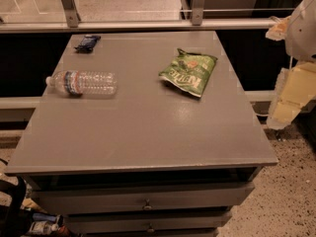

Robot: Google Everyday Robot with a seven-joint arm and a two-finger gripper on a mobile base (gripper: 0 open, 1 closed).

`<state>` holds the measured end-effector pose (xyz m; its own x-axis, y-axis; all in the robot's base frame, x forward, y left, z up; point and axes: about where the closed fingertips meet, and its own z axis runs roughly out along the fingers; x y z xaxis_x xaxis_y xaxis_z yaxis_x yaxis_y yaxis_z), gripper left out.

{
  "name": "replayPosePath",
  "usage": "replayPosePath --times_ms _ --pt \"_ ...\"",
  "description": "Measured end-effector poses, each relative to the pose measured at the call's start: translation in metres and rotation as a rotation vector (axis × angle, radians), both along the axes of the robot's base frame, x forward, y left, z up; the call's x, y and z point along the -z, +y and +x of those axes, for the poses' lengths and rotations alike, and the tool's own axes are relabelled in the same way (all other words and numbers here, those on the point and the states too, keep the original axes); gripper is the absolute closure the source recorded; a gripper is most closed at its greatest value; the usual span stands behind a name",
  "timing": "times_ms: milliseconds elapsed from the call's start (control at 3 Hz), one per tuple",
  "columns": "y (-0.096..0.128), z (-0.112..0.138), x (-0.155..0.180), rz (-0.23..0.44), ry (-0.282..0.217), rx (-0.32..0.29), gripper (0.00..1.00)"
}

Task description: Place water bottle upright

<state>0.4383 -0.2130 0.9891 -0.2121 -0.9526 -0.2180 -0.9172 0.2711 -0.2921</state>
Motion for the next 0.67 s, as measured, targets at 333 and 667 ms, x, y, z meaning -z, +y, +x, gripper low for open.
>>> replayPosePath --times_ms 333,667 --pt "0.0 0.0 0.0 0.0 0.0 0.0 0.0" --pt "0.025 0.026 -0.004 0.041 -0.021 -0.038 0.0"
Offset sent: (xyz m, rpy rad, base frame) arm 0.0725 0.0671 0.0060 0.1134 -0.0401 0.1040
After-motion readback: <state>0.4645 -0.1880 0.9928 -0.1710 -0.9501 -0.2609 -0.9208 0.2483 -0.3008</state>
